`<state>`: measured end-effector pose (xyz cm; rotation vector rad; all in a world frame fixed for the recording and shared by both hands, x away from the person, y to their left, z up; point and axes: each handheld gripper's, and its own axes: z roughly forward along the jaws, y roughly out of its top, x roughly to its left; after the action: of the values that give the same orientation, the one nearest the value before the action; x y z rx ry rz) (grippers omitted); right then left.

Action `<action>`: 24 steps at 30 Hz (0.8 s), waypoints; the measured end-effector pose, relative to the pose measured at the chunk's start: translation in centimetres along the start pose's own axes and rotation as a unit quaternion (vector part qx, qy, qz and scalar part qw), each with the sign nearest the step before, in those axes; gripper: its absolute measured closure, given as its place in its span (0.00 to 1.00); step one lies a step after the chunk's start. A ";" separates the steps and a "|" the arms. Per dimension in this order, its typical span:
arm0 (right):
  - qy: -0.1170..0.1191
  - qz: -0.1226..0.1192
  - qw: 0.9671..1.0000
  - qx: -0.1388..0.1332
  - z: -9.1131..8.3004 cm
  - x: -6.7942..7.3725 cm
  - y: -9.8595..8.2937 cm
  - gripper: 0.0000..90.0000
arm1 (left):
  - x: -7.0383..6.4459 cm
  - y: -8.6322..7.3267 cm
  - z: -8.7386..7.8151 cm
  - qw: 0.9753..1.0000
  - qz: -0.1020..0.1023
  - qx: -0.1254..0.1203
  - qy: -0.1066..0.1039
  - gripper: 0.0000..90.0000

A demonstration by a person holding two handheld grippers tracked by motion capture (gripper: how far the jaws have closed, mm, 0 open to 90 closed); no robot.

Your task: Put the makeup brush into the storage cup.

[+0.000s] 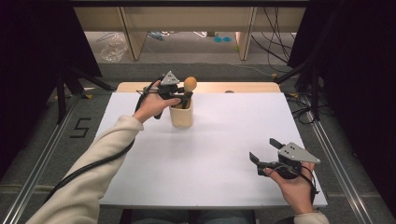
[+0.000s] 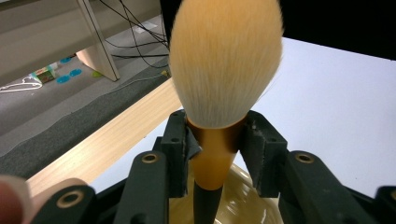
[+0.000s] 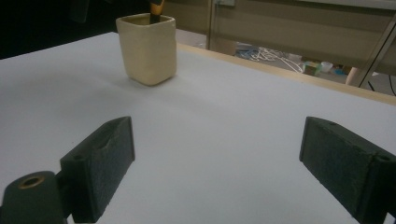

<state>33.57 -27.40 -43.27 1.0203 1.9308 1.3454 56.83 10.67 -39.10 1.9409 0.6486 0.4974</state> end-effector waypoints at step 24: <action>0.004 0.000 1.000 0.003 0.0 0.0 0.0 0.12 | 0.2 -0.2 -0.2 1.000 -0.012 -0.007 -0.005 0.58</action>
<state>33.58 -27.42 -43.29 1.0199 1.9406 1.3462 56.84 10.98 -39.16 1.9201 0.6596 0.4769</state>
